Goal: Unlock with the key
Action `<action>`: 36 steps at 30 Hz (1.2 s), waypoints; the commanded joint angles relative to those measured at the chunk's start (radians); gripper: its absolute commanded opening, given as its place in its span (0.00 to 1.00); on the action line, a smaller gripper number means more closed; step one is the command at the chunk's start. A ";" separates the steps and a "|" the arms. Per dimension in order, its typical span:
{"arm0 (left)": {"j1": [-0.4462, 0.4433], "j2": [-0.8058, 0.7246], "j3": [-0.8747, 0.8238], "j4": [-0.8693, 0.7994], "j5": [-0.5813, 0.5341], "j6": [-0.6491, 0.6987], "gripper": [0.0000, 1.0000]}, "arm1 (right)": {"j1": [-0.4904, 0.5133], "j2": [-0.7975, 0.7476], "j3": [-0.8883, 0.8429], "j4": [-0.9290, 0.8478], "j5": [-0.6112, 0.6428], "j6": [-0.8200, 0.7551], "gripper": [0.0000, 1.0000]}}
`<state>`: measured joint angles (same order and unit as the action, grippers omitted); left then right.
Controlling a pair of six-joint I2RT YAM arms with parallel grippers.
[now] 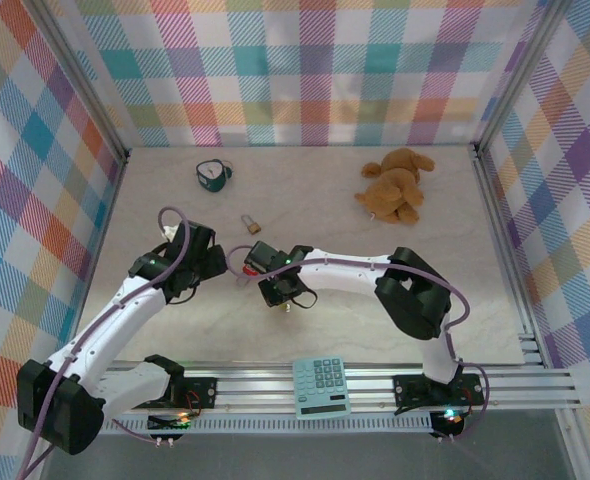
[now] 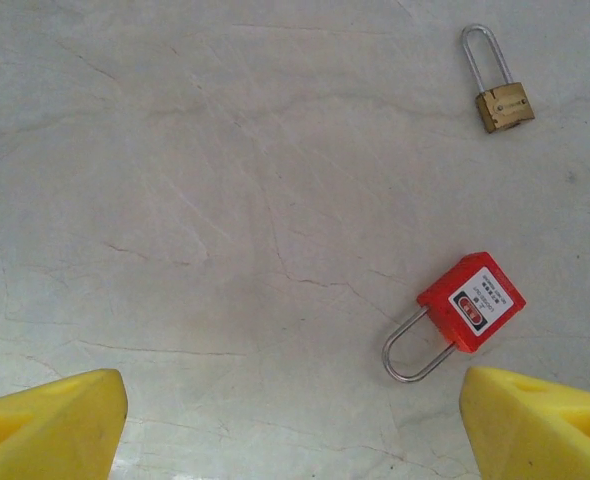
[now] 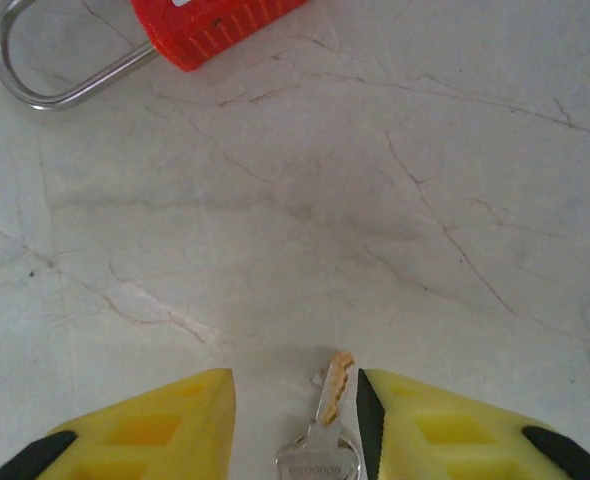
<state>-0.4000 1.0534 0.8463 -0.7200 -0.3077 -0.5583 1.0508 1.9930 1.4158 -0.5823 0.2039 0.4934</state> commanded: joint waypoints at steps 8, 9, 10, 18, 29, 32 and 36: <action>0.024 -0.032 -0.030 -0.033 -0.006 -0.011 0.85 | 0.008 0.067 0.054 -0.073 0.082 0.028 0.30; 0.026 -0.032 -0.029 -0.031 -0.003 -0.010 0.85 | 0.008 0.070 0.054 -0.073 0.076 0.027 0.29; 0.026 -0.033 -0.031 -0.029 0.000 -0.010 0.85 | 0.009 0.071 0.052 -0.070 0.072 0.027 0.28; 0.029 -0.032 -0.032 -0.029 0.004 -0.004 0.85 | 0.011 0.037 0.025 -0.029 0.031 0.021 0.19; 0.030 -0.028 -0.024 -0.025 0.005 0.000 0.83 | 0.013 -0.032 0.000 -0.019 0.079 0.020 0.15; 0.030 -0.023 -0.021 -0.021 0.010 0.003 0.83 | 0.012 -0.043 -0.005 -0.006 0.080 0.016 0.14; 0.030 -0.016 -0.011 -0.022 0.013 0.004 0.83 | 0.013 -0.052 0.000 0.005 0.103 0.010 0.14</action>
<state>-0.3824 1.0332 0.8249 -0.7311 -0.3042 -0.5575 1.0554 1.9816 1.4220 -0.5869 0.2775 0.5121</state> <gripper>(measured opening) 0.832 0.140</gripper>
